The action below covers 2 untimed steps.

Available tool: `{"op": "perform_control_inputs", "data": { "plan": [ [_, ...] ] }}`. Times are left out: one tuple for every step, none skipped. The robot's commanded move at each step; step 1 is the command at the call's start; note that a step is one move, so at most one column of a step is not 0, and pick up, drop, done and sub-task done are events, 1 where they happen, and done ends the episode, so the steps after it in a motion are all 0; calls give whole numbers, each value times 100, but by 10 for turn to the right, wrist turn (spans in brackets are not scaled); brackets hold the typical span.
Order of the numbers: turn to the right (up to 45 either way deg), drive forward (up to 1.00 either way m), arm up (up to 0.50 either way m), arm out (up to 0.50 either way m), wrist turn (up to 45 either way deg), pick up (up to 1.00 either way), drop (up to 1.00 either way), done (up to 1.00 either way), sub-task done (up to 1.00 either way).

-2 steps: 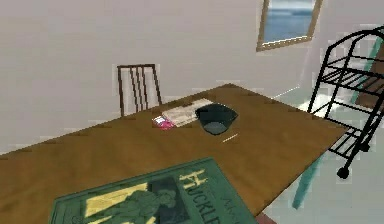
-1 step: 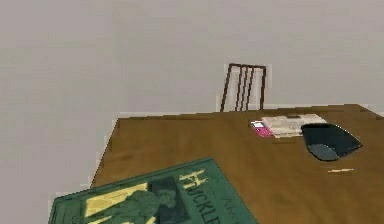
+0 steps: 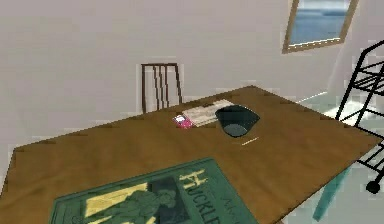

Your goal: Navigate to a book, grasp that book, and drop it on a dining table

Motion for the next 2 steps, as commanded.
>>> {"op": "perform_control_inputs", "data": {
  "plan": [
    [-150,0,0,0,0,0,0,0,0],
    [180,0,0,0,0,0,0,0,0]
  ]
}}
